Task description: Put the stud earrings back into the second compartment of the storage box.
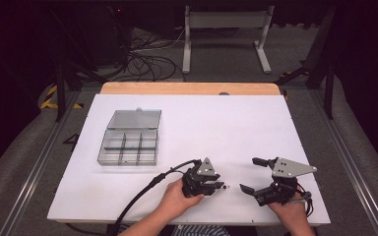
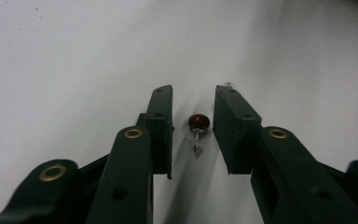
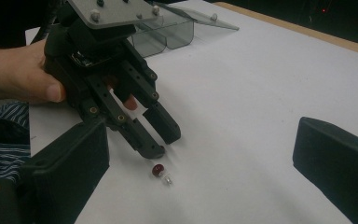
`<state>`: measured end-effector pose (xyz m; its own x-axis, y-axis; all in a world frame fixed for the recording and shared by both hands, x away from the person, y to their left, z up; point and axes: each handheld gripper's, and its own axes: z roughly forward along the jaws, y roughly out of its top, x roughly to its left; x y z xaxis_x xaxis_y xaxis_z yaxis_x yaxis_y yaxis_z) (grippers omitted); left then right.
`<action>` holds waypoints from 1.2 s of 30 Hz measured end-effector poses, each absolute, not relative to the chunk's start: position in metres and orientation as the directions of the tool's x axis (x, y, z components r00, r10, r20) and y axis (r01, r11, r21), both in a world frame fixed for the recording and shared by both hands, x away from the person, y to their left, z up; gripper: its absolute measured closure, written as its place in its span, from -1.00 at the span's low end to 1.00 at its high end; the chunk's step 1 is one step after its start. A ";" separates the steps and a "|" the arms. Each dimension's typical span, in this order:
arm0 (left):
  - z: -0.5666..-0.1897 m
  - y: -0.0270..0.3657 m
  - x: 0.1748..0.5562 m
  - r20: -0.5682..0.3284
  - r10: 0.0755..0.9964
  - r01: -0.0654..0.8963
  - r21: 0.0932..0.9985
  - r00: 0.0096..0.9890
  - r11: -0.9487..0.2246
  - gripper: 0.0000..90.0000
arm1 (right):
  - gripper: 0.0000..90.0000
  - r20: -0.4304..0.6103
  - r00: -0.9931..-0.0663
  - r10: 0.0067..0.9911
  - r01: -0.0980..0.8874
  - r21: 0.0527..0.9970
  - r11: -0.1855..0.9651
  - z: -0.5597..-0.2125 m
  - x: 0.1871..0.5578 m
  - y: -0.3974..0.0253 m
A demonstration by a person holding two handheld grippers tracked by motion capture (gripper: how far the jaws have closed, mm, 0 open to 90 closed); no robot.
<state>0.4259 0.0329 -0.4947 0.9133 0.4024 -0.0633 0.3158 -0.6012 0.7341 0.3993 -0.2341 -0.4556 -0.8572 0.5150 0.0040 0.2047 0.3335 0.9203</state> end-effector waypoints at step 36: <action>-0.441 0.069 0.424 0.017 0.429 0.255 0.782 0.903 -0.569 0.76 | -0.91 0.006 -0.859 0.511 0.208 0.917 0.339 -0.457 0.400 -0.233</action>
